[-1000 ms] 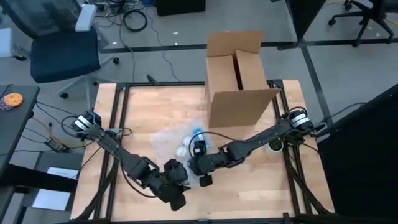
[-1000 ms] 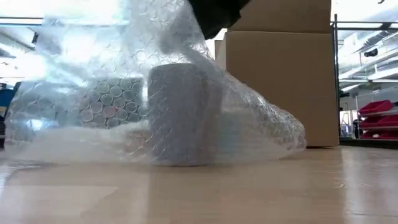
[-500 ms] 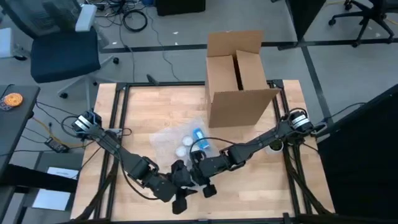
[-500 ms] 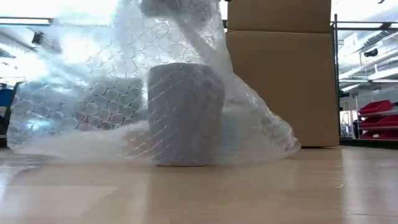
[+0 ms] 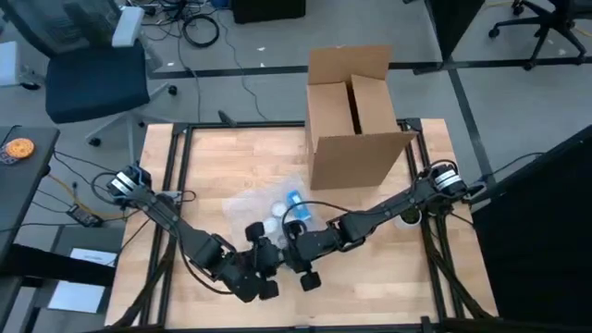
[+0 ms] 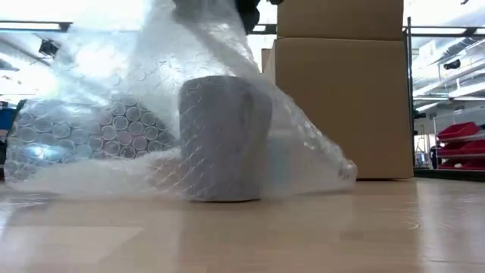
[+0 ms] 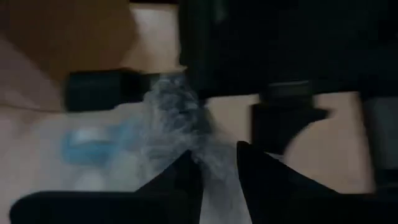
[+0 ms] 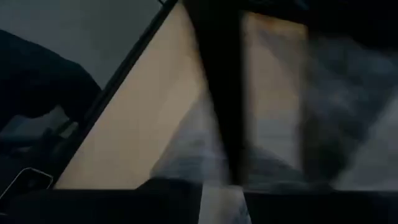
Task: Wrap mug
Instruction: Wrap the purple mug with the transparent bubble wrap
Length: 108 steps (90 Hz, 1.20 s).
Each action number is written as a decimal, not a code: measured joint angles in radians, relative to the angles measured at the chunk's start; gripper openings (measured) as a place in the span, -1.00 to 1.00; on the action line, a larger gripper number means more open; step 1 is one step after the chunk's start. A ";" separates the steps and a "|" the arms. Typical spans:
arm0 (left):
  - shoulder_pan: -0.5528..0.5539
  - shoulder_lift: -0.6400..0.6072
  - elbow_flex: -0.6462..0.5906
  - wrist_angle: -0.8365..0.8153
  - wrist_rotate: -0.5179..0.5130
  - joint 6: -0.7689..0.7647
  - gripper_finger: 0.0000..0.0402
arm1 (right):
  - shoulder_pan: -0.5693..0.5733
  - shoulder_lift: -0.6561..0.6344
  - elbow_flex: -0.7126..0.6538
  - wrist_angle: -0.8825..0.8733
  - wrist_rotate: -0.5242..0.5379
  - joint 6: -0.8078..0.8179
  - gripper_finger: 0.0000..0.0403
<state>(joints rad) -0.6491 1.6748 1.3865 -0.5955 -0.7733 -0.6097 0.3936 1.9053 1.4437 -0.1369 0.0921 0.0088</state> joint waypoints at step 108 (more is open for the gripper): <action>0.124 0.134 -0.124 0.212 -0.012 0.085 -0.61 | 0.037 -0.159 0.017 -0.363 0.221 0.144 -0.64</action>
<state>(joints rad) -0.5251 1.8091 1.2625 -0.3836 -0.7849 -0.5251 0.4301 1.7458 1.4605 -0.4995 0.3129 0.1528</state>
